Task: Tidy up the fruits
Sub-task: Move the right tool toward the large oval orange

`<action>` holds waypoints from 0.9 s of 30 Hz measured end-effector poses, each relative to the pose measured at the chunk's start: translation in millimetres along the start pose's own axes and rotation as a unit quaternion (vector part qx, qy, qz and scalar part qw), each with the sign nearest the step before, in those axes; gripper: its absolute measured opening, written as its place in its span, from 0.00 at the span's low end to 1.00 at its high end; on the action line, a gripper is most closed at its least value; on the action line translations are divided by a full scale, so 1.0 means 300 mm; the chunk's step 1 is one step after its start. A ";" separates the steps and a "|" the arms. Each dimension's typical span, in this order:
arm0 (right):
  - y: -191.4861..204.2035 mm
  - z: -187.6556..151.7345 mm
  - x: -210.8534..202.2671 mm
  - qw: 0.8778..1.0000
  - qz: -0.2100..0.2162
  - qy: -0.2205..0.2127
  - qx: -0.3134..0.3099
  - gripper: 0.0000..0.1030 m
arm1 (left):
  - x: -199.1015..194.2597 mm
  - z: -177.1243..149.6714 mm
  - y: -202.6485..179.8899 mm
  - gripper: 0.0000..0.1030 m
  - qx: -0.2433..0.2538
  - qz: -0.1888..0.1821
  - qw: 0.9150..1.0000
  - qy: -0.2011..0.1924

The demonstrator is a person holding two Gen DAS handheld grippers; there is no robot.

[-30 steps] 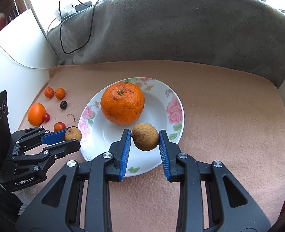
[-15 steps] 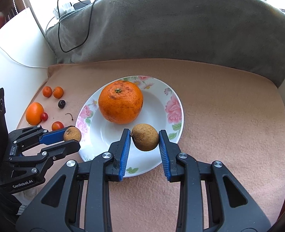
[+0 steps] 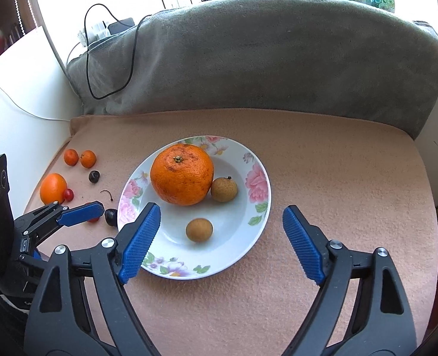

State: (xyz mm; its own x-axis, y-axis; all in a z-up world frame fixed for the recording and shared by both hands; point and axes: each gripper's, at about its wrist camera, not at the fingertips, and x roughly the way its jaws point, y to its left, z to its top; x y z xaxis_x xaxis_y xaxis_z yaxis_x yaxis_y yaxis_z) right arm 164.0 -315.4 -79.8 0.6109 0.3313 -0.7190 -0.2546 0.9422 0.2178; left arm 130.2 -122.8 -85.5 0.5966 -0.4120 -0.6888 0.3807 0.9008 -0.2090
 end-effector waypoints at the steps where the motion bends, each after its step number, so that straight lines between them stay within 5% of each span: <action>1: 0.005 -0.001 -0.002 1.000 0.000 -0.001 -0.001 0.84 | -0.002 0.001 0.000 0.67 0.001 0.001 1.000 -0.001; 27: 0.134 0.010 -0.064 0.999 0.028 -0.023 -0.003 0.85 | -0.152 -0.022 0.123 0.67 -0.028 0.029 0.999 -0.031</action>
State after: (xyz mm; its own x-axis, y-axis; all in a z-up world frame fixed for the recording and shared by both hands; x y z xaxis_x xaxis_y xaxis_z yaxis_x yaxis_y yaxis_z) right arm 144.2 -283.8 -55.4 0.6293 0.3855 -0.6748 -0.2933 0.9219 0.2531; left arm 112.3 -69.7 -66.5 0.6592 -0.3658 -0.6570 0.3053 0.9287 -0.2107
